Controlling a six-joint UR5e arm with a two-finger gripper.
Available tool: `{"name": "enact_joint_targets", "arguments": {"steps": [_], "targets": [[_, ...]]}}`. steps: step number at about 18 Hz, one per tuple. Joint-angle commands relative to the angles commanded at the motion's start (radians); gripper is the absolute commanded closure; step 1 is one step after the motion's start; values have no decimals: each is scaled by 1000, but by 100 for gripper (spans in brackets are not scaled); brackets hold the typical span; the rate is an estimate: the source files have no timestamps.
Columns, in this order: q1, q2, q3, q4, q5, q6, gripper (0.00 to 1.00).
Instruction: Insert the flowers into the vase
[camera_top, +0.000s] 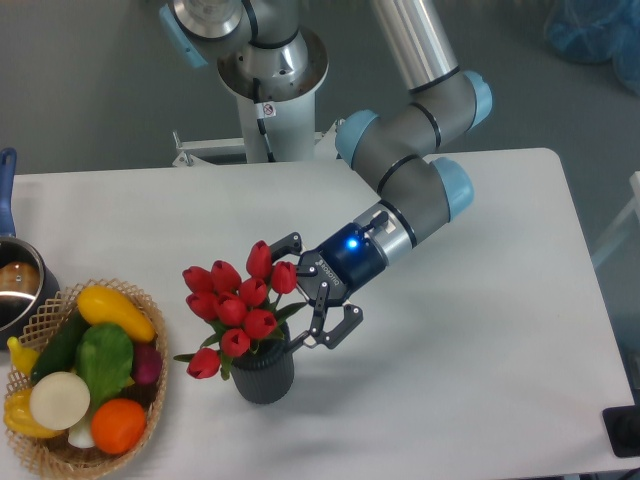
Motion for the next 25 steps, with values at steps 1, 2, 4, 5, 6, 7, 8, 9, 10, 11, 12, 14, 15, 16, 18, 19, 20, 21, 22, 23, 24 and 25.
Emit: {"name": "enact_joint_targets", "arguments": {"steps": [1,2,4,5,6,7,8,9,10,11,12,14,15,16,18,19,20,21,22,23,24,25], "targets": [[9,15,0,-2,34,-3,0],[20,29,-2,-2,71,-3,0],[23,58,-3,-3,133,-3,0],[23,72,-3,-3,158,-5,0],[25,87,-5,-3,181,-12,0],[26,104,-5,-3,209,-23,0],[28,127,-6,-3,250,-35,0],[28,150,-5,-3,307,-46,0],[32,172,-5,-3,366,-49,0],[38,187,-5,-3,429,-48,0],[41,196,-5,-2,474,-49,0],[61,224,0,-2,508,-61,0],[84,238,0,-2,510,-70,0],[103,253,2,-3,513,-75,0],[132,285,2,-5,548,-75,0],[143,301,2,-5,589,-75,0],[149,311,2,-5,641,-75,0],[152,330,3,-5,701,-75,0],[152,350,11,-8,764,-74,0],[152,368,15,-11,822,-74,0],[152,383,18,-14,870,-74,0],[152,397,24,-21,911,-74,0]]}}
